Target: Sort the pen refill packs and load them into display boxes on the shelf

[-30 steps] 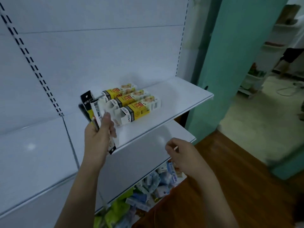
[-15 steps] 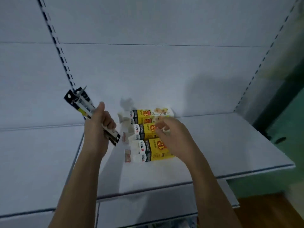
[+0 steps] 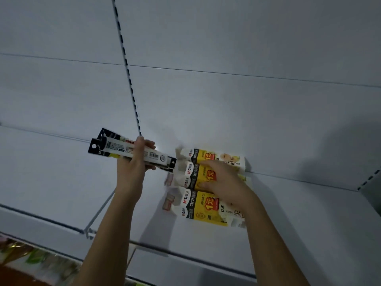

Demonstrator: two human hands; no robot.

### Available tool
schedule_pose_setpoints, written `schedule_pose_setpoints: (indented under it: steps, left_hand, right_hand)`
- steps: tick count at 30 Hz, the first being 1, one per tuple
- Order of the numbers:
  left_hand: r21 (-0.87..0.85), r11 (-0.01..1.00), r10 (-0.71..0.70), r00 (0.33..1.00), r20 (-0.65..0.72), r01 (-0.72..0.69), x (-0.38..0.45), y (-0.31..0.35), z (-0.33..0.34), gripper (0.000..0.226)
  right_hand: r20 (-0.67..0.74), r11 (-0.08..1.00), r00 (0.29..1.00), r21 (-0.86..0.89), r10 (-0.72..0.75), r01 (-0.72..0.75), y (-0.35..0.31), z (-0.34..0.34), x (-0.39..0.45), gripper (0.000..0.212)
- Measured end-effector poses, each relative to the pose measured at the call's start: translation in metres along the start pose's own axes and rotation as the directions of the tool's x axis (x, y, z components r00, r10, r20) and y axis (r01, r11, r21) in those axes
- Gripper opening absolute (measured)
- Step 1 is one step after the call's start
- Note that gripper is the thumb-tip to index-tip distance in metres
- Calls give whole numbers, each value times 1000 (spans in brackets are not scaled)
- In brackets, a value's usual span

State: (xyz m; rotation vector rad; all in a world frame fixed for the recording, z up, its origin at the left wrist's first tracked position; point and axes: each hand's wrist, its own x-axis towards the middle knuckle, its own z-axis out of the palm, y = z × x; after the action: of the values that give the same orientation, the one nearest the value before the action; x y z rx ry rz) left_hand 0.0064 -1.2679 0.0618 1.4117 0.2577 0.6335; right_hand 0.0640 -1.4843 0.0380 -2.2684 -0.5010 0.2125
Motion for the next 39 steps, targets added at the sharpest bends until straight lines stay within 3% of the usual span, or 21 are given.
schedule_pose_setpoints:
  steps: [5, 10, 15, 26, 32, 39]
  left_hand:
    - [-102, 991, 85, 996, -27, -87, 2, 38, 17, 3]
    - [-110, 980, 172, 984, 57, -165, 4, 58, 38, 5]
    - [26, 992, 120, 989, 85, -123, 4, 59, 61, 11]
    - [199, 979, 18, 998, 65, -31, 8, 55, 72, 20]
    - [383, 923, -16, 988, 153, -44, -3, 40, 82, 21]
    - [212, 974, -128, 968, 217, 81, 0, 48, 61, 41]
  right_hand:
    - [-106, 940, 991, 322, -79, 109, -4, -20, -15, 48]
    - [-155, 913, 984, 381, -91, 144, -4, -22, -19, 51]
    - [-177, 876, 980, 452, -95, 167, -5, -25, -16, 53]
    - [-182, 883, 981, 447, -70, 146, -8, -18, -11, 54]
    - [-173, 897, 983, 423, -60, 129, -13, -12, -9, 53]
    - [-151, 913, 987, 394, -51, 108, -17, -12, -4, 54]
